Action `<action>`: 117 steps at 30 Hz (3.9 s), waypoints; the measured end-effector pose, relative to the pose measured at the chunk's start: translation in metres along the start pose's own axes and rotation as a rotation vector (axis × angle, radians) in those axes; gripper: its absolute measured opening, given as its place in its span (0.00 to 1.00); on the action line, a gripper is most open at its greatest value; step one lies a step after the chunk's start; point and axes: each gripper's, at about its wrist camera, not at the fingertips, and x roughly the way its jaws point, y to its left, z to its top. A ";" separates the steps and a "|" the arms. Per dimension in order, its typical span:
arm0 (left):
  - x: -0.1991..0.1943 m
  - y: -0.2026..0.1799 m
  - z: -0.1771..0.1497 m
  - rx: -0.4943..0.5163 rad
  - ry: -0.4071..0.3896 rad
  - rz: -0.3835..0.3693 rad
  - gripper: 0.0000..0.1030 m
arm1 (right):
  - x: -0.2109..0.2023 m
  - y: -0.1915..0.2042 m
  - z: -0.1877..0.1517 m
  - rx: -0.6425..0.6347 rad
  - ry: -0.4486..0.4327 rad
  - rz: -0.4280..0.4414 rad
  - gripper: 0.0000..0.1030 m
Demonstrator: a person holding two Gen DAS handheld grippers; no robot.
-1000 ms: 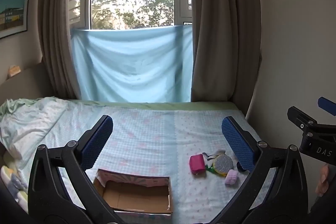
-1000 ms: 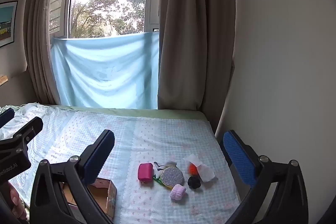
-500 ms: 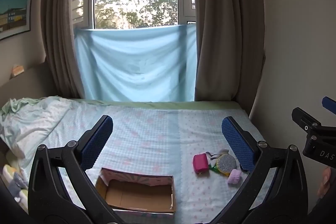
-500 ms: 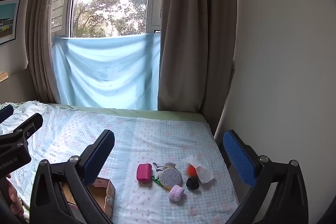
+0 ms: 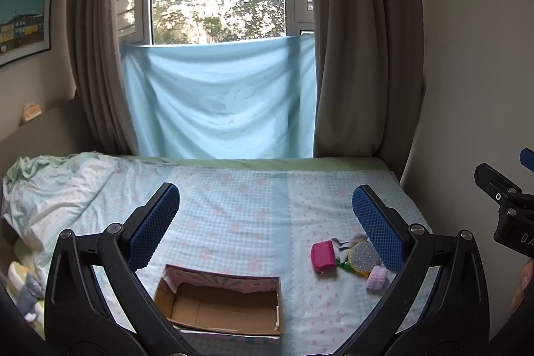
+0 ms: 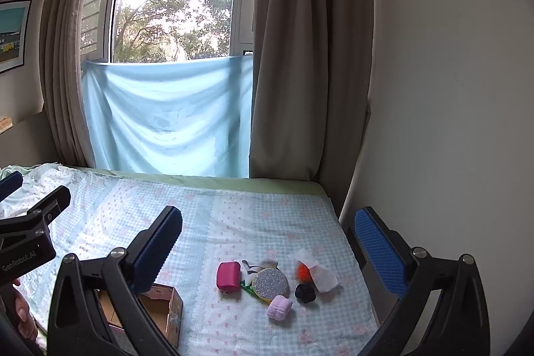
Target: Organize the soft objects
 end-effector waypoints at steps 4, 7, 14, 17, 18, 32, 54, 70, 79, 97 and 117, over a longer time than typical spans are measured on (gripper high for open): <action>-0.002 0.001 0.000 -0.007 -0.003 -0.019 1.00 | 0.000 0.000 -0.001 0.006 -0.005 0.006 1.00; -0.002 0.001 0.000 -0.009 -0.004 -0.022 1.00 | -0.001 0.000 -0.001 0.011 -0.014 0.006 1.00; -0.004 0.002 0.000 -0.011 0.000 -0.026 1.00 | -0.004 0.001 -0.002 0.013 -0.011 0.004 1.00; -0.004 0.001 0.001 -0.014 -0.001 -0.030 1.00 | -0.004 0.000 -0.003 0.014 -0.014 0.003 1.00; -0.004 0.001 0.000 -0.015 -0.002 -0.031 1.00 | -0.004 0.000 -0.002 0.014 -0.014 0.004 1.00; -0.009 0.001 -0.001 -0.016 0.005 -0.028 1.00 | -0.007 0.002 -0.001 0.013 -0.007 0.006 1.00; -0.010 0.004 0.000 -0.019 0.009 -0.022 1.00 | -0.008 0.000 -0.001 0.027 -0.002 0.034 1.00; 0.078 -0.002 -0.023 -0.016 0.277 -0.113 1.00 | 0.043 -0.005 -0.016 0.075 0.143 0.000 1.00; 0.191 -0.063 -0.074 -0.066 0.498 -0.192 1.00 | 0.140 -0.053 -0.050 0.128 0.339 -0.001 1.00; 0.439 -0.123 -0.218 -0.216 0.846 -0.192 1.00 | 0.388 -0.198 -0.194 0.585 0.770 -0.029 1.00; 0.535 -0.136 -0.320 -0.247 1.016 -0.248 0.76 | 0.483 -0.256 -0.294 1.075 0.837 0.000 0.62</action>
